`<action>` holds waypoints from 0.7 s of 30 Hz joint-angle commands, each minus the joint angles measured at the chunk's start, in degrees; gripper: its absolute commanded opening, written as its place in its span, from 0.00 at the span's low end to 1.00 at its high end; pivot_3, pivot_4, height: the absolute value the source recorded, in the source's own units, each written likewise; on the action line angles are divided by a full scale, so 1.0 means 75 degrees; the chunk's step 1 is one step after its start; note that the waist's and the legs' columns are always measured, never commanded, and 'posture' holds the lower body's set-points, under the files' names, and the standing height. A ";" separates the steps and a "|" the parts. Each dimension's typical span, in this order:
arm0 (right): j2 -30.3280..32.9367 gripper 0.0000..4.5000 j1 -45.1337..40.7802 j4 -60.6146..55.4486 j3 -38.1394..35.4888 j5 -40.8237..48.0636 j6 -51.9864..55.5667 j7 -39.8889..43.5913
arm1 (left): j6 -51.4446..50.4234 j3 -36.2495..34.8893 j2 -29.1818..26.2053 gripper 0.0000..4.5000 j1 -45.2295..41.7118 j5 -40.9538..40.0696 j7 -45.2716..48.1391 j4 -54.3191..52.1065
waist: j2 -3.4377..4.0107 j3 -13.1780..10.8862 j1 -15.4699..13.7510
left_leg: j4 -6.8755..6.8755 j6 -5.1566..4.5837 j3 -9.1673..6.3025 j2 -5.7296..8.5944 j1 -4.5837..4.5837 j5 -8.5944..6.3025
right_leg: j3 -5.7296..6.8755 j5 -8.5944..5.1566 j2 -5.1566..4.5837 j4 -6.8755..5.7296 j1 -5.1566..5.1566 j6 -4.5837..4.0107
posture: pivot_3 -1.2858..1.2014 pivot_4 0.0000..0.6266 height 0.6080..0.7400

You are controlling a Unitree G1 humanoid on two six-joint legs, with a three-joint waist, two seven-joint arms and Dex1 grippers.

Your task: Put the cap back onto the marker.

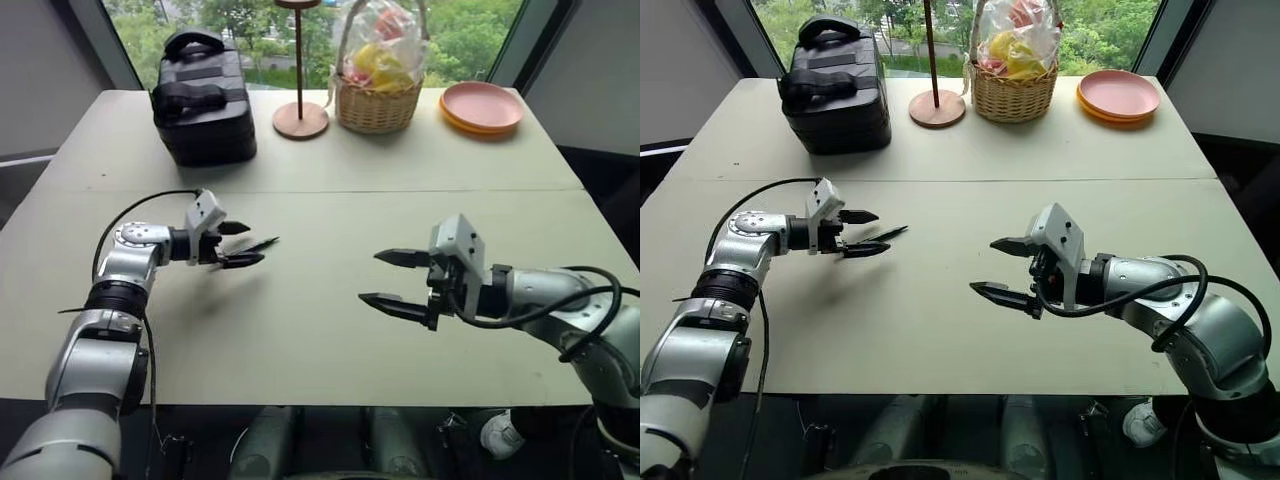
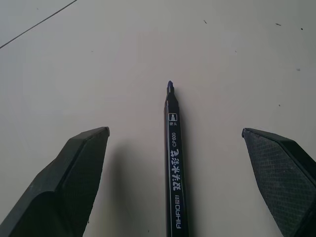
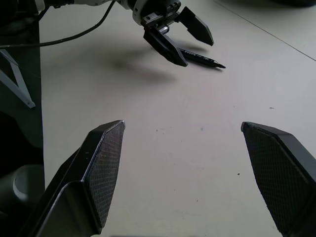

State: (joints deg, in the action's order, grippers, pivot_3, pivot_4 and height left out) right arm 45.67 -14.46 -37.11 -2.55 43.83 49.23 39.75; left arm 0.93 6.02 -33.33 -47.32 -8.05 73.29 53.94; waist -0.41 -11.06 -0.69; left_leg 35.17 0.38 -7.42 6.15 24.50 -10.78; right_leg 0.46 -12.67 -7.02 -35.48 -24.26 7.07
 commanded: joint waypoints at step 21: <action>-0.0177 0.88 0.0096 0.0007 -0.0177 -0.0406 -0.0443 -0.0271 | 0.1018 -0.0067 0.0285 0.01 0.0165 0.0770 -0.0438 0.0692 | -0.0009 0.0013 0.0005 | 0.0008 -0.0001 -0.0002 0.0000 -0.0013 0.0000 | 0.0000 0.0005 0.0003 -0.0005 0.0019 0.0007 | 0.52 0.24 1.00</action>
State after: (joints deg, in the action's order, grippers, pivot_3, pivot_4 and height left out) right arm 44.33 -13.23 -36.72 -2.78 41.02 47.18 37.43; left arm 8.64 5.00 -31.58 -47.72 -3.21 70.17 58.46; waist -0.48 -10.96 -0.65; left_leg 35.24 0.38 -7.44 6.14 24.39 -10.77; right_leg 0.46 -12.63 -6.99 -35.52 -24.11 7.12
